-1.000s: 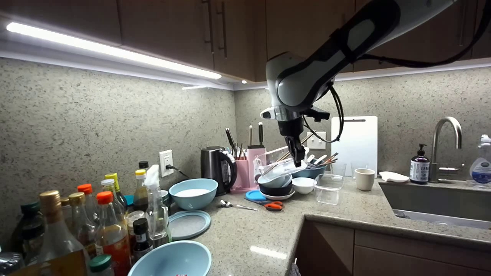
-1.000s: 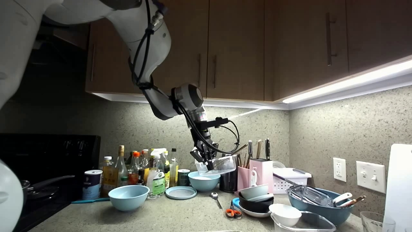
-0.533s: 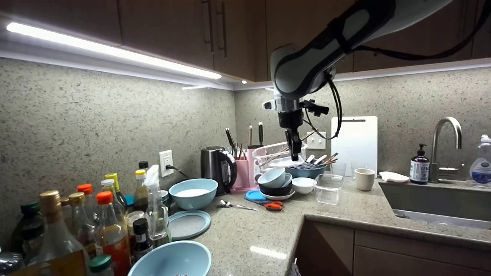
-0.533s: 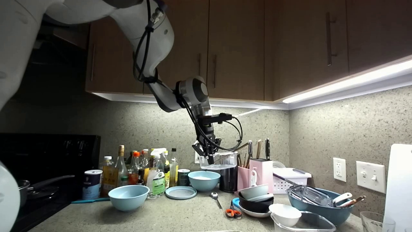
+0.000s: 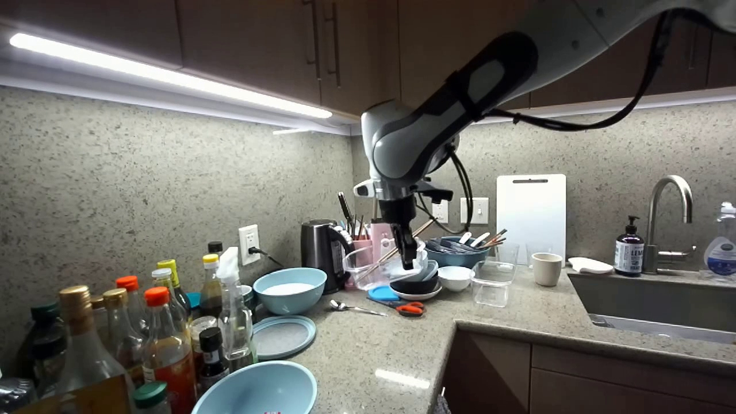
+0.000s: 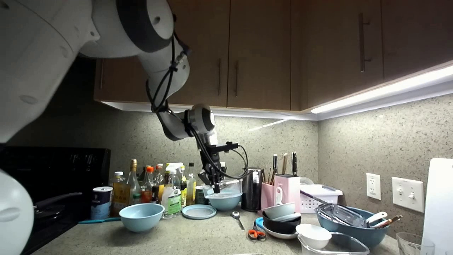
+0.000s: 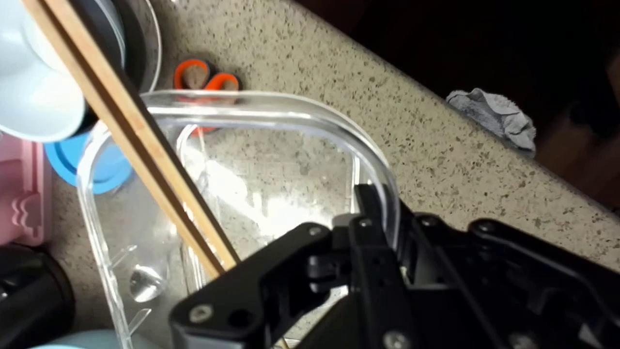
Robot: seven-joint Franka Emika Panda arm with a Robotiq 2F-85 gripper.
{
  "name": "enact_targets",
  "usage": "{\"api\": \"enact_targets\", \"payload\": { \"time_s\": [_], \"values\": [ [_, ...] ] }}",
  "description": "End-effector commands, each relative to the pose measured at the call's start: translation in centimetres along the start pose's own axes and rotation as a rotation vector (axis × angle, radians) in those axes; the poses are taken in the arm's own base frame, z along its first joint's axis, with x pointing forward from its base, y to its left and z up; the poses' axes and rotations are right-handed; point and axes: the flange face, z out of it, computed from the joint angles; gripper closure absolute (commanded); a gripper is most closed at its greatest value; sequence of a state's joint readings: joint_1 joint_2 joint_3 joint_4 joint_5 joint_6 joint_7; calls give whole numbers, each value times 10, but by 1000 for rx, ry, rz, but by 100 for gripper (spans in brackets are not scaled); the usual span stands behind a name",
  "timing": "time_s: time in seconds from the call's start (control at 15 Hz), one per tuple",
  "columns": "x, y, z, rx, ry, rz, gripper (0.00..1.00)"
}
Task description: Pick up the bowl and put it on the counter
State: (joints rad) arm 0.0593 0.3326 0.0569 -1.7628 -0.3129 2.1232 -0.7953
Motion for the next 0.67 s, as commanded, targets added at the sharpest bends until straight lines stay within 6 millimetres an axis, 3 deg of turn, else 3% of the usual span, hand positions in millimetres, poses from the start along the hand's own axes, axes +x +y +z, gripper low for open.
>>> {"api": "enact_targets", "payload": {
  "time_s": [0.0,0.27,0.33,0.6],
  "values": [
    [49,8,30,-26,-13,-63,94],
    [69,16,61,10,-50,-101,94],
    [67,6,59,12,-31,-85,93],
    [72,13,71,16,-38,-83,95]
  ]
}}
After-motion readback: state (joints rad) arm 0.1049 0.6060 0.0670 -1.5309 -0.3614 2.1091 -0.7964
